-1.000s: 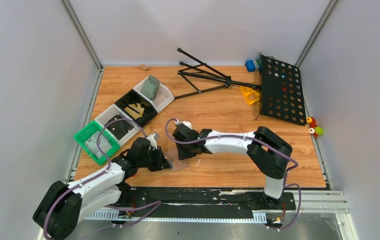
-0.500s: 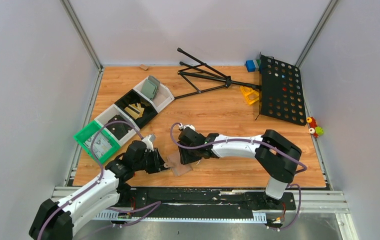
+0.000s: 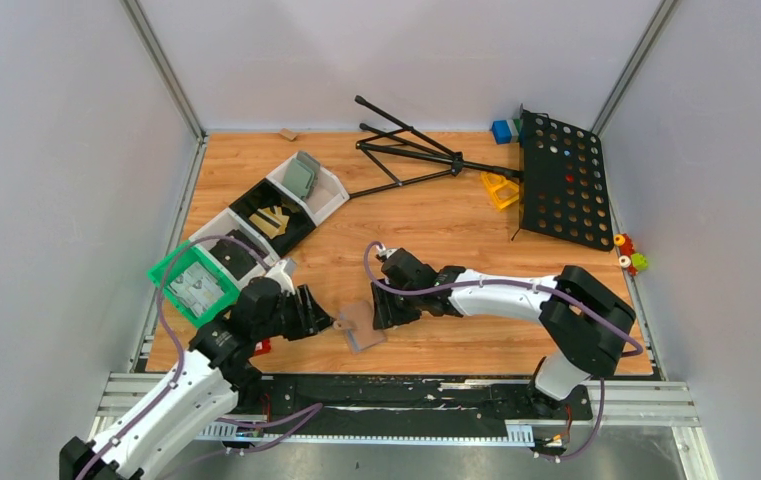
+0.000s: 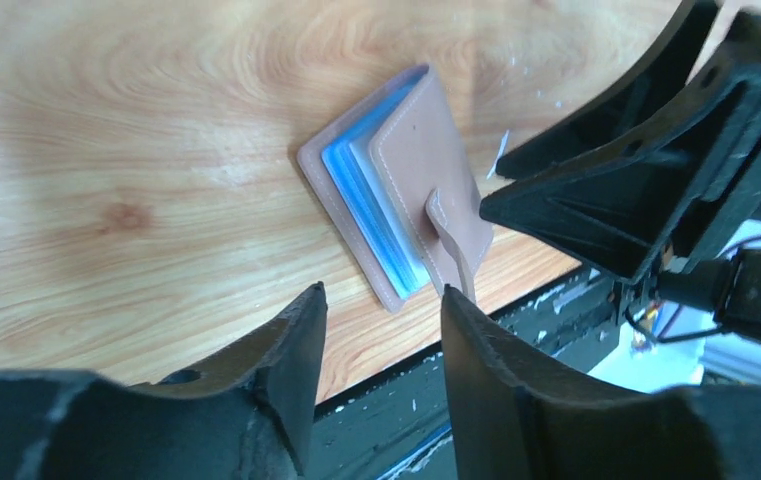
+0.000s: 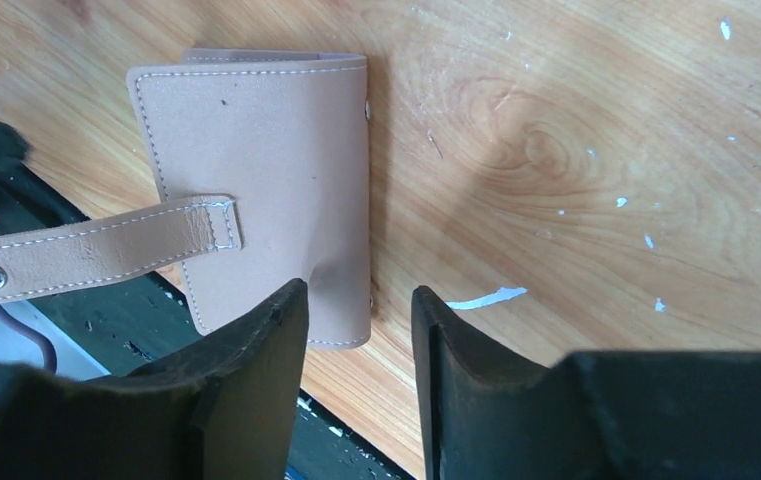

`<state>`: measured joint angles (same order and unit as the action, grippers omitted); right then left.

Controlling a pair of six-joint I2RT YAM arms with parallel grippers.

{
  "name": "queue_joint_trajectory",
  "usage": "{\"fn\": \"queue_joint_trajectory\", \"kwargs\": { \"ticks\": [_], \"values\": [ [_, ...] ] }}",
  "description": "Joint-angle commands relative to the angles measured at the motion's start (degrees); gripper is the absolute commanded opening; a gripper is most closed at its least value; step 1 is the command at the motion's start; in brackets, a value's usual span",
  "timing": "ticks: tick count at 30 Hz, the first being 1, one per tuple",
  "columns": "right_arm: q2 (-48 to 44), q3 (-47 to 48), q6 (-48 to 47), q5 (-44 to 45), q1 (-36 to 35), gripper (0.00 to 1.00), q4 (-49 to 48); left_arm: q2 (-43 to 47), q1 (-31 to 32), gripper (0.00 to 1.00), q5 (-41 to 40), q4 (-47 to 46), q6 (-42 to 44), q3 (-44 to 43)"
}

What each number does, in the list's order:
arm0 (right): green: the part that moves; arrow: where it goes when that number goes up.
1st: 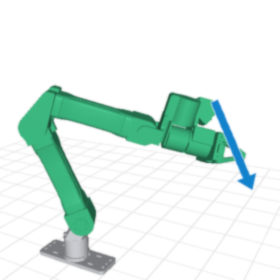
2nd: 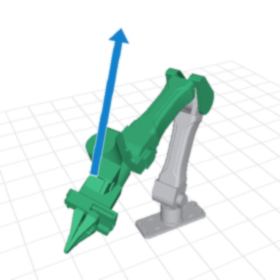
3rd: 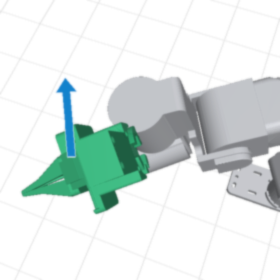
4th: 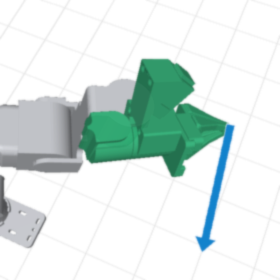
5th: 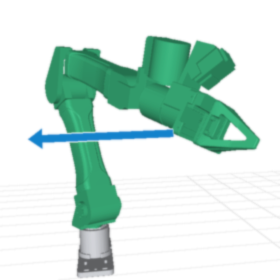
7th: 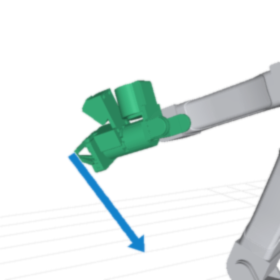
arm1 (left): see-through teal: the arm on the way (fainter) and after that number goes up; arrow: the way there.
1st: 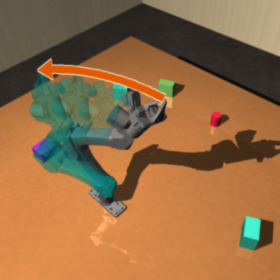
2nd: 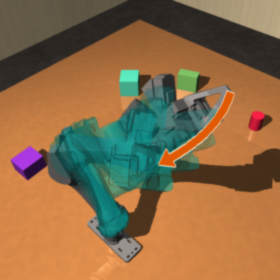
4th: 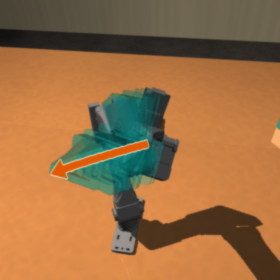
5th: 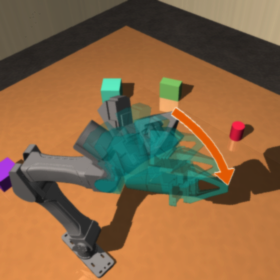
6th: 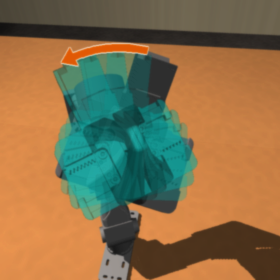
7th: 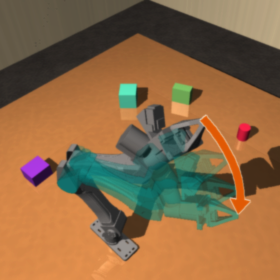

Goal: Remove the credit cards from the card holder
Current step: Close the card holder at the center of the board, then reset both arms

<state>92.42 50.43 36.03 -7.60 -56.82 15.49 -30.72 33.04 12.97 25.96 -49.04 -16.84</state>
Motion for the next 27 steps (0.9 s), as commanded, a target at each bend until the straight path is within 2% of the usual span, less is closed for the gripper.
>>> {"fn": "queue_joint_trajectory", "kwargs": {
  "ticks": [1, 4, 8, 11, 14, 16, 18, 19, 21, 22, 23, 24, 27],
  "values": [
    [-2.23, 0.30, -1.70, -1.52, -0.05, 0.40, -1.56, 4.64, 0.23, 0.57, -9.25, 8.60, 0.33, -5.26],
    [-3.60, 0.22, -2.09, -1.21, -0.09, 0.35, -1.44, 5.36, 0.24, 0.66, -16.18, 13.32, -1.93, -7.47],
    [-10.59, -2.95, -1.64, 3.94, -0.04, 0.32, -2.38, 6.28, 0.27, 0.68, -19.62, 14.00, -2.41, -8.34],
    [-17.42, -5.35, -1.90, 11.11, -0.05, 0.31, -1.85, 7.60, 0.20, 0.70, -21.33, 12.79, -1.10, -8.38],
    [-25.37, -8.42, -1.39, 20.65, -0.05, 0.26, -0.12, 7.93, 0.21, 0.72, -21.70, 8.09, 2.22, -7.20],
    [-32.15, -12.31, -1.59, 26.56, -0.03, 0.29, -1.69, 6.98, 0.22, 0.79, -21.51, 4.08, 3.80, -6.44],
    [-39.93, -16.63, -2.74, 31.88, 0.04, 0.35, -3.69, 4.79, 0.26, 0.87, -19.61, -1.42, 4.78, -5.69],
    [-43.00, -18.23, -4.33, 34.37, 0.04, 0.39, -4.90, 3.17, 0.20, 0.94, -18.83, -4.23, 5.46, -5.67],
    [-47.93, -21.06, -9.48, 39.25, 0.04, 0.52, -7.68, -0.52, 0.27, 0.99, -19.33, -7.83, 7.85, -6.67],
    [-50.07, -22.64, -12.35, 41.20, 0.04, 0.66, -9.52, -2.30, 0.23, 1.00, -20.64, -8.90, 10.58, -7.64],
    [-51.80, -24.05, -14.24, 44.05, 0.03, 0.88, -11.33, -3.76, 0.19, 1.00, -22.46, -9.61, 13.03, -8.75],
    [-53.43, -25.03, -14.97, 47.54, 0.04, 0.98, -12.26, -5.20, 0.23, 1.00, -24.05, -10.55, 16.33, -9.75],
    [-56.33, -24.77, -20.89, 53.77, 0.32, 1.00, -12.57, -7.01, 0.24, 1.00, -27.73, -16.90, 26.37, -10.50]
  ]
}}
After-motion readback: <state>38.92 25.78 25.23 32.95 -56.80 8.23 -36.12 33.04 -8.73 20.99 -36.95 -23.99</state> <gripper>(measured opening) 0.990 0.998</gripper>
